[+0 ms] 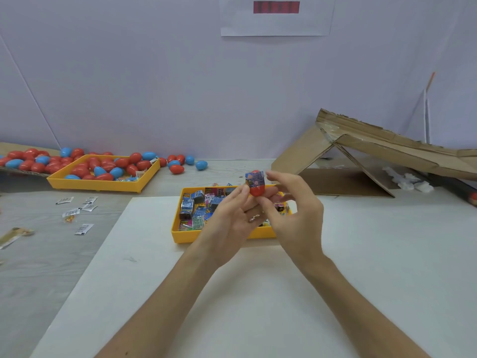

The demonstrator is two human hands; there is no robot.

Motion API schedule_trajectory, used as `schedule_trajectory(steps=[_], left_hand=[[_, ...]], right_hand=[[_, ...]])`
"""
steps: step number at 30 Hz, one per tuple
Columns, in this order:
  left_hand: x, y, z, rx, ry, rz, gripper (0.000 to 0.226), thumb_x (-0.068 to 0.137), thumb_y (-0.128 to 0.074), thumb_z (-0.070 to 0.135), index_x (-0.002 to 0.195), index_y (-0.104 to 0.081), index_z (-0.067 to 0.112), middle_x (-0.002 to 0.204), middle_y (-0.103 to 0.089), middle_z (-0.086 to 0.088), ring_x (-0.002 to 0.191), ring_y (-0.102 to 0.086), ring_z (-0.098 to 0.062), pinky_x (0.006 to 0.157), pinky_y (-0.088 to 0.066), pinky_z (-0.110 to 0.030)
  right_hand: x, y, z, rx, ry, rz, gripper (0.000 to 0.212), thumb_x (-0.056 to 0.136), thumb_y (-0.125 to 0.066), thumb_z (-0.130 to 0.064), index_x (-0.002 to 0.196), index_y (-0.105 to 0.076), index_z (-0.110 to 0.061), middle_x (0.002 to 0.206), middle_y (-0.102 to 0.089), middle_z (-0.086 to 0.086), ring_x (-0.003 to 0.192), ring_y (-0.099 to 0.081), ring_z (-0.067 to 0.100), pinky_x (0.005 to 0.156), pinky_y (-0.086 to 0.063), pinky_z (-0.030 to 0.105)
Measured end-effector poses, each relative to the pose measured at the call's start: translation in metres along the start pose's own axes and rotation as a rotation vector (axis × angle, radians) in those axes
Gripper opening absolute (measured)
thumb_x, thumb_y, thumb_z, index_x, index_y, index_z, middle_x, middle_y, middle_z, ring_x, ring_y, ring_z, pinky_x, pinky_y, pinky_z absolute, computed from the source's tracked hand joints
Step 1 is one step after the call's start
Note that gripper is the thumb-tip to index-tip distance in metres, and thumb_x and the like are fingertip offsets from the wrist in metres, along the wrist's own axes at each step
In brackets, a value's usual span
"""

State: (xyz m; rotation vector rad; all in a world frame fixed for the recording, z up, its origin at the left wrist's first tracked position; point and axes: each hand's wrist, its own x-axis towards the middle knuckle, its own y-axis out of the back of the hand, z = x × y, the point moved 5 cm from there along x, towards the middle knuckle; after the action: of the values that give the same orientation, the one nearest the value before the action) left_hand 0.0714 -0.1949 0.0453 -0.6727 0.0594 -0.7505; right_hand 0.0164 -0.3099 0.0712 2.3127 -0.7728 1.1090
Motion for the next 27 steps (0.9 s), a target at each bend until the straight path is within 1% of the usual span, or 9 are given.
schedule_trajectory(steps=[2, 5, 8, 11, 13, 15, 19, 22, 27], left_hand=[[-0.0012, -0.0025, -0.0015, -0.027, 0.031, -0.015, 0.038, 0.106, -0.043, 0.031, 0.126, -0.069, 0.011, 0.134, -0.065, -0.016, 0.128, -0.06, -0.025, 0.097, -0.054, -0.031], [-0.0015, -0.0028, -0.0032, -0.063, 0.073, -0.011, 0.039, 0.106, -0.043, 0.031, 0.126, -0.069, 0.01, 0.129, -0.068, -0.013, 0.128, -0.06, -0.022, 0.096, -0.054, -0.03], [-0.0015, -0.0014, -0.0047, -0.083, 0.117, 0.014, 0.037, 0.105, -0.046, 0.032, 0.125, -0.068, 0.01, 0.117, -0.072, -0.009, 0.124, -0.063, -0.021, 0.096, -0.054, -0.032], [-0.002, -0.0001, -0.0064, -0.098, 0.159, 0.029, 0.033, 0.104, -0.049, 0.033, 0.118, -0.071, 0.012, 0.109, -0.072, -0.006, 0.118, -0.065, -0.02, 0.098, -0.051, -0.033], [-0.0026, -0.0002, -0.0064, -0.103, 0.176, 0.019, 0.032, 0.103, -0.05, 0.034, 0.113, -0.074, 0.015, 0.104, -0.074, -0.004, 0.113, -0.067, -0.018, 0.096, -0.051, -0.031], [-0.0032, -0.001, -0.0058, -0.104, 0.188, -0.002, 0.032, 0.103, -0.05, 0.034, 0.112, -0.075, 0.015, 0.101, -0.074, -0.002, 0.108, -0.068, -0.015, 0.094, -0.052, -0.03], [-0.0033, 0.0005, -0.0055, -0.091, 0.2, -0.009, 0.031, 0.103, -0.051, 0.034, 0.116, -0.072, 0.015, 0.102, -0.072, -0.002, 0.108, -0.066, -0.016, 0.099, -0.05, -0.032], [-0.0021, 0.0028, -0.0064, -0.075, 0.197, -0.021, 0.031, 0.104, -0.051, 0.034, 0.121, -0.068, 0.015, 0.105, -0.07, -0.001, 0.111, -0.064, -0.017, 0.102, -0.049, -0.033], [-0.0004, 0.0052, -0.0069, -0.038, 0.182, -0.031, 0.033, 0.106, -0.049, 0.034, 0.123, -0.069, 0.014, 0.12, -0.07, -0.008, 0.127, -0.06, -0.024, 0.105, -0.05, -0.035]], right_hand=[[-0.0006, 0.001, -0.0039, -0.059, 0.095, 0.008, 0.041, 0.079, -0.079, 0.001, 0.117, -0.072, -0.013, 0.112, -0.068, -0.002, 0.104, -0.065, 0.01, 0.087, -0.053, 0.026], [-0.0014, 0.0001, -0.0057, -0.094, 0.116, 0.007, 0.038, 0.079, -0.08, 0.003, 0.114, -0.074, -0.009, 0.11, -0.068, 0.0, 0.103, -0.065, 0.008, 0.091, -0.049, 0.018], [-0.0018, 0.0011, -0.0056, -0.095, 0.112, 0.024, 0.033, 0.081, -0.079, 0.001, 0.112, -0.076, -0.007, 0.108, -0.07, 0.002, 0.101, -0.066, 0.01, 0.091, -0.049, 0.018], [-0.003, 0.0018, -0.0062, -0.09, 0.125, 0.047, 0.03, 0.082, -0.078, 0.001, 0.111, -0.076, -0.006, 0.105, -0.07, 0.002, 0.097, -0.065, 0.006, 0.088, -0.049, 0.015], [-0.004, 0.0024, -0.006, -0.084, 0.136, 0.066, 0.028, 0.081, -0.078, 0.001, 0.108, -0.076, -0.005, 0.102, -0.07, 0.0, 0.094, -0.065, 0.004, 0.086, -0.049, 0.014], [-0.0049, 0.0033, -0.0056, -0.08, 0.148, 0.09, 0.026, 0.081, -0.079, 0.001, 0.106, -0.077, -0.004, 0.101, -0.07, -0.001, 0.095, -0.065, 0.002, 0.085, -0.05, 0.014], [-0.0057, 0.004, -0.0039, -0.061, 0.154, 0.11, 0.024, 0.08, -0.079, 0.001, 0.104, -0.078, -0.003, 0.1, -0.071, 0.001, 0.096, -0.067, 0.003, 0.085, -0.051, 0.016], [-0.0061, 0.0043, -0.0035, -0.065, 0.142, 0.117, 0.023, 0.08, -0.08, 0.002, 0.102, -0.078, -0.004, 0.097, -0.072, 0.002, 0.093, -0.067, 0.004, 0.084, -0.051, 0.015], [-0.0031, 0.0056, -0.0047, -0.063, 0.098, 0.097, 0.023, 0.08, -0.081, 0.0, 0.102, -0.079, -0.007, 0.094, -0.073, 0.001, 0.085, -0.067, 0.007, 0.078, -0.051, 0.017]])
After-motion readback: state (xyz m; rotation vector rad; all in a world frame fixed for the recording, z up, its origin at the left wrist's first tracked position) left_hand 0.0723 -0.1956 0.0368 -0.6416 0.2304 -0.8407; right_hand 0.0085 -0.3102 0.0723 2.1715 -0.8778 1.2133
